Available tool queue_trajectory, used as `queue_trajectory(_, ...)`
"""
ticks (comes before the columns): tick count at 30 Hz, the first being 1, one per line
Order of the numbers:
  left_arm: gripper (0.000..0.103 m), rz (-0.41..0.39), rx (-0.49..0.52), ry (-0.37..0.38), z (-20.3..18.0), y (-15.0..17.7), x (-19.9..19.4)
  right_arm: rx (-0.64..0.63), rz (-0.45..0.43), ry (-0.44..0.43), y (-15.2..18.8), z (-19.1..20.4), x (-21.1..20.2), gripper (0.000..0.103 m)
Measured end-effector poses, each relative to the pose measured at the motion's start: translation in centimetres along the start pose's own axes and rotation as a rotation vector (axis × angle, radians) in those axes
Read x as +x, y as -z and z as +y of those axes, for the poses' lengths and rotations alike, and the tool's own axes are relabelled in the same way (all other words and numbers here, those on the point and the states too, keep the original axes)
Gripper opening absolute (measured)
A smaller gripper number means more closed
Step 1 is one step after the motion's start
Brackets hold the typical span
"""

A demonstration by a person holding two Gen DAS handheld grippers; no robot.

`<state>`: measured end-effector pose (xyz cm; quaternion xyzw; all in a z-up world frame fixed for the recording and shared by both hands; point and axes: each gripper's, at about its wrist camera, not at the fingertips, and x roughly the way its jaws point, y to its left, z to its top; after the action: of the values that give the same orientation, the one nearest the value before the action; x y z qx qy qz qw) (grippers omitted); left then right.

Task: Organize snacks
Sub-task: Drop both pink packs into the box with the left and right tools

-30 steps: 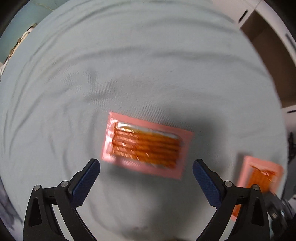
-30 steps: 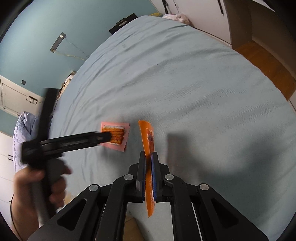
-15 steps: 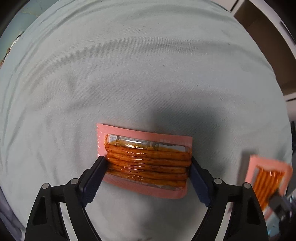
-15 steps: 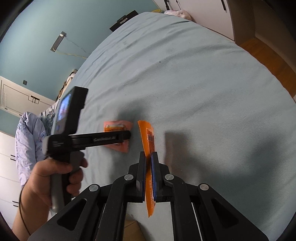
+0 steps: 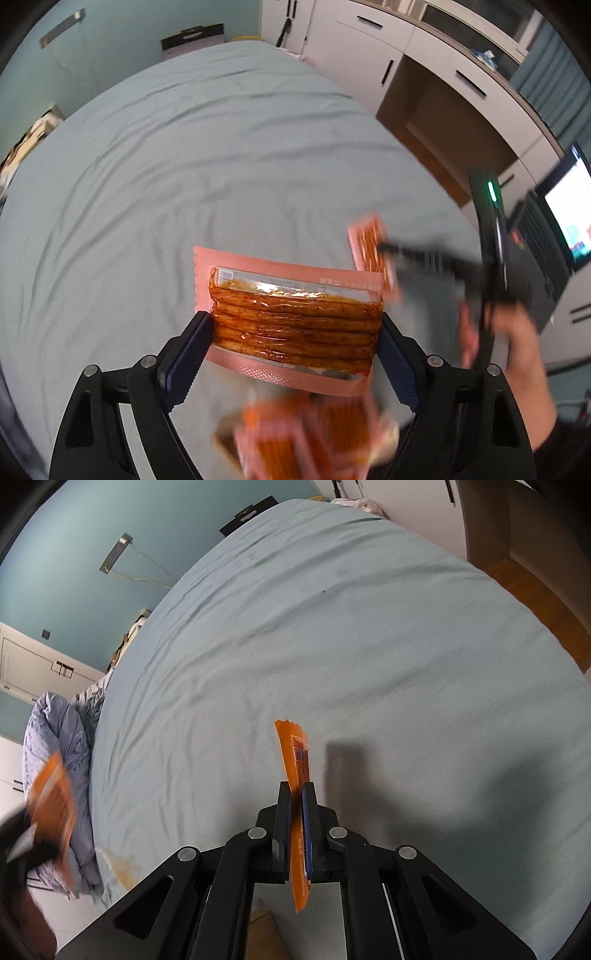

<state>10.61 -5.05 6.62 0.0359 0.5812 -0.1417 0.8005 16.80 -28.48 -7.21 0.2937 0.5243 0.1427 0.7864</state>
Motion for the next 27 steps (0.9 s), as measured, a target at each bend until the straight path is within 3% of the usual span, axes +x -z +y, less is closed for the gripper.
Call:
queue_trajectory(4,0.087,0.016,-0.045,-0.028,-0.1,6.5,0.1,-0.025,-0.040,-0.037,1.0,1.1,-1.1,0.003)
queue_trajectory(8,0.088,0.066,-0.068,-0.065,-0.2,11.9,3.8,-0.147,-0.157,-0.052,3.1,4.0,-4.1,0.003)
queue_trajectory(10,0.090,0.105,-0.067,-0.086,-0.1,13.1,6.1,-0.182,-0.188,-0.106,4.1,5.1,-5.4,0.003)
queue_trajectory(11,0.096,0.111,-0.046,-0.106,-0.3,13.8,6.9,-0.187,-0.196,-0.146,4.6,5.5,-5.9,0.003)
queue_trajectory(13,0.099,0.092,-0.003,-0.128,-1.0,14.3,6.9,-0.185,-0.216,-0.211,5.8,5.4,-6.9,0.003)
queue_trajectory(16,0.102,0.071,0.039,-0.091,-1.7,14.3,5.9,-0.202,-0.253,-0.312,8.5,5.4,-8.9,0.003)
queue_trajectory(18,0.102,0.046,0.033,-0.067,-1.5,14.2,5.0,-0.241,-0.246,-0.358,10.5,5.3,-9.8,0.003)
queue_trajectory(22,0.102,-0.019,0.001,-0.017,-0.1,14.8,2.3,-0.289,-0.149,-0.449,13.5,5.1,-9.9,0.003)
queue_trajectory(27,0.102,-0.093,-0.065,-0.007,2.5,15.8,-0.8,-0.329,0.001,-0.351,15.0,5.6,-7.0,0.003)
